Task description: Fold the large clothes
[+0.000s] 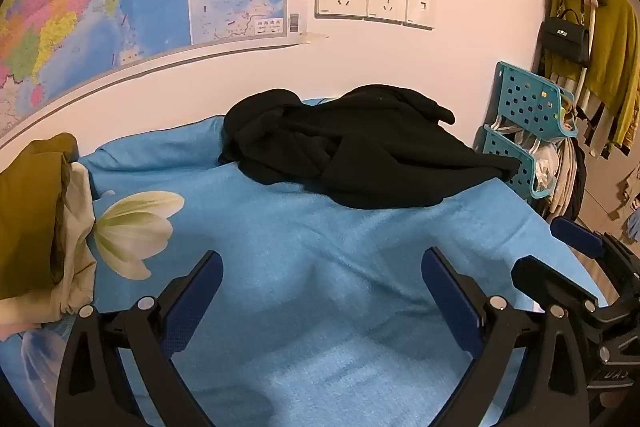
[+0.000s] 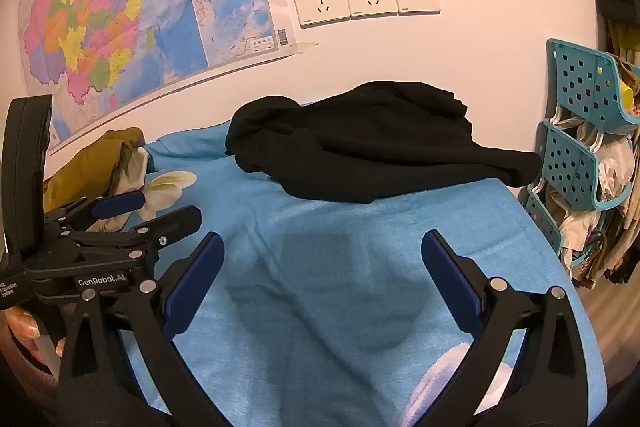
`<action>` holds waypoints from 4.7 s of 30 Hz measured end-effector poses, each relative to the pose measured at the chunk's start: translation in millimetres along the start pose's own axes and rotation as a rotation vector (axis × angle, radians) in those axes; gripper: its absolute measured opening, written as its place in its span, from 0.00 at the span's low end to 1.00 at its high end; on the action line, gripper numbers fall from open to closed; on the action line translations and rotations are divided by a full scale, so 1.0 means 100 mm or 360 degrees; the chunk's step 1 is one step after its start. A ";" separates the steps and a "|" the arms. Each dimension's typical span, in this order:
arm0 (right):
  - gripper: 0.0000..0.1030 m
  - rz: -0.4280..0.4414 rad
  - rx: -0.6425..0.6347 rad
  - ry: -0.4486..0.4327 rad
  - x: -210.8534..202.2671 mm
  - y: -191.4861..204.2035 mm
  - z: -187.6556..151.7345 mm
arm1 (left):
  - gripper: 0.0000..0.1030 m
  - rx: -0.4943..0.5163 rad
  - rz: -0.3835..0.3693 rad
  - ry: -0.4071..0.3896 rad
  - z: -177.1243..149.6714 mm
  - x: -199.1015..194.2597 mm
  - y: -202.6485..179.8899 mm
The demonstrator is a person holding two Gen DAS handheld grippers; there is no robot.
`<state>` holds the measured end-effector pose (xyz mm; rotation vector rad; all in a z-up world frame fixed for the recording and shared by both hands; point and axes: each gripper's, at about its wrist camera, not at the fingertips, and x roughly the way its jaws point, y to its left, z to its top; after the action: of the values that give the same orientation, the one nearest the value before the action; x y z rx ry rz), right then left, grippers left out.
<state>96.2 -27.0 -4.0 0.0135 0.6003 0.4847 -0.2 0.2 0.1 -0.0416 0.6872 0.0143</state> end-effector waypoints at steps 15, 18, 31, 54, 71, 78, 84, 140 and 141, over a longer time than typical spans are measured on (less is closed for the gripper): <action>0.95 0.0009 0.0011 0.0003 0.00 0.02 0.01 | 0.93 0.0004 0.0018 -0.0015 0.00 -0.01 -0.02; 0.95 0.0015 0.0010 0.0004 0.00 0.02 0.02 | 0.93 0.0001 0.0016 -0.0018 0.01 -0.02 -0.01; 0.95 0.0031 0.0014 0.0005 0.01 0.01 0.02 | 0.93 -0.0001 0.0015 -0.0023 0.03 -0.02 0.01; 0.95 0.0038 0.0015 0.0003 0.01 0.04 0.02 | 0.93 -0.0016 0.0013 -0.0024 0.02 -0.02 0.02; 0.95 0.0050 0.0017 0.0007 0.01 0.06 0.02 | 0.93 -0.0024 0.0004 -0.0024 0.02 -0.02 0.03; 0.95 0.0055 0.0015 0.0007 0.01 0.05 0.02 | 0.93 -0.0023 0.0003 -0.0024 0.02 -0.02 0.03; 0.95 0.0058 0.0017 0.0004 0.02 0.06 0.02 | 0.93 -0.0025 0.0004 -0.0022 0.02 -0.02 0.04; 0.94 0.0030 -0.0194 0.0120 0.66 0.10 0.34 | 0.93 -0.0115 0.0069 0.0167 0.27 0.64 0.43; 0.94 0.0018 -0.0244 0.0145 0.77 0.11 0.38 | 0.93 -0.0116 0.0089 0.0172 0.29 0.68 0.47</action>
<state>167.4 21.9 -12.0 -0.1515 0.6508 0.5436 69.6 48.5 -21.7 -0.0936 0.7955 0.0911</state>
